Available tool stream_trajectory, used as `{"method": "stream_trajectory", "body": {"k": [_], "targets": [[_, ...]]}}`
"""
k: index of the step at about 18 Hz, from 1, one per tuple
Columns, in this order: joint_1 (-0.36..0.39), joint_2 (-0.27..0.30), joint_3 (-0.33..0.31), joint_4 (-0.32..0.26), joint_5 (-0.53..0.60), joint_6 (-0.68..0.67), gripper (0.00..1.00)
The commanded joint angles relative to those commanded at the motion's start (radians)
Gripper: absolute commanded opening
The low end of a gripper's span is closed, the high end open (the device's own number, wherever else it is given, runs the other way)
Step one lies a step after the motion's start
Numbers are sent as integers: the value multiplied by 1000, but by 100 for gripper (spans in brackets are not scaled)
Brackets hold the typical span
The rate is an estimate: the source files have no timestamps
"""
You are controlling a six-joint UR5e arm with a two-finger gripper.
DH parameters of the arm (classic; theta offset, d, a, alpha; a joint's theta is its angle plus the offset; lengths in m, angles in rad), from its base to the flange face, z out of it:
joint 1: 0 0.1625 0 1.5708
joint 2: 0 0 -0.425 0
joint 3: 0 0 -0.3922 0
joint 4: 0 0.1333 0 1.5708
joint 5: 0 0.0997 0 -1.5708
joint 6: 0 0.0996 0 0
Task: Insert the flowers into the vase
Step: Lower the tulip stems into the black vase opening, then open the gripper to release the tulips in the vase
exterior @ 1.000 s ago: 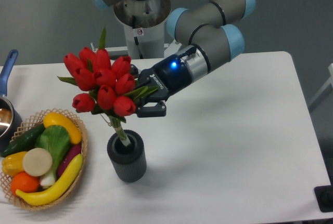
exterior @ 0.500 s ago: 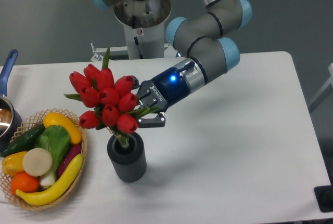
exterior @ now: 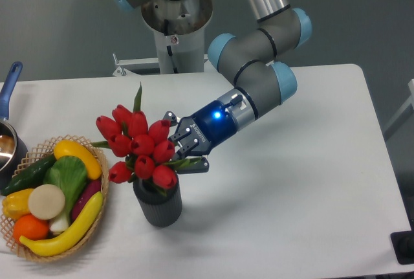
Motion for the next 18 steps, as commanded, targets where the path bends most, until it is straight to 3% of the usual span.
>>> {"method": "stream_trajectory", "body": {"k": [8,9,12,14,16,18], "targets": [[5,-18,-26,0,32,61,37],[6,-20,-25,0,32,63,46],[5,-21,-22,0,60,63,59],[6,-21,-18,0,81,61,76],[6,-21,-17,0,83,63,80],[8,-21,-17,0,86,66,98]]}}
